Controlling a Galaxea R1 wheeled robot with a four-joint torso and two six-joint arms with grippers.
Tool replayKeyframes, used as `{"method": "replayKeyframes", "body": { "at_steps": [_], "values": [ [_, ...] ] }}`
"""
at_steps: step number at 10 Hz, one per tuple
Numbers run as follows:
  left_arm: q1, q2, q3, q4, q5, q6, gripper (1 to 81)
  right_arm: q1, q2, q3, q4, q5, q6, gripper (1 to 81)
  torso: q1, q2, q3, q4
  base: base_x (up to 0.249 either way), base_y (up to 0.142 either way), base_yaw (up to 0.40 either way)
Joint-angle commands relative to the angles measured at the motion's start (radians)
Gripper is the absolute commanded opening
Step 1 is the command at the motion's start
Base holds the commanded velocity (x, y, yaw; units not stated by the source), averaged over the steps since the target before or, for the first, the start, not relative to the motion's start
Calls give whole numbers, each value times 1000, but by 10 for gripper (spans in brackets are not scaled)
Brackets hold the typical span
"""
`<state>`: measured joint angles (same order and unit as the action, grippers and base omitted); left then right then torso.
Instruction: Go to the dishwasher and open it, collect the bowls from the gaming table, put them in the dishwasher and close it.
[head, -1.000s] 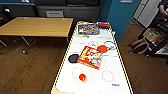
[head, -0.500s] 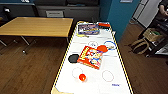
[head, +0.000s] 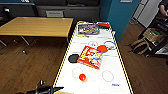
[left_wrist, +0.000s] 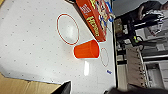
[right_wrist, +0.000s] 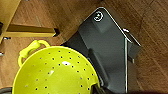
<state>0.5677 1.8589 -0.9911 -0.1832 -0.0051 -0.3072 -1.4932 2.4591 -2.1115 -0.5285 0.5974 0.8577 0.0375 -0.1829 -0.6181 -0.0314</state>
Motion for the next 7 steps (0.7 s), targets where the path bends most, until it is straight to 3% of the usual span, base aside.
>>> {"method": "replayKeyframes", "body": {
  "at_steps": [1,4,7],
  "values": [
    [-218,37,-64,-59,252,-47,811,9,-12,-16,-33,-87,1,10,0,0,0,0,0,0,0],
    [-332,141,-171,-55,345,-88,811,18,-4,-11,-39,-111,1,10,0,0,0,0,0,0,0],
    [-392,243,-282,-48,366,-90,811,24,-3,-7,-39,-117,1,10,0,0,0,0,0,0,0]
  ]
}}
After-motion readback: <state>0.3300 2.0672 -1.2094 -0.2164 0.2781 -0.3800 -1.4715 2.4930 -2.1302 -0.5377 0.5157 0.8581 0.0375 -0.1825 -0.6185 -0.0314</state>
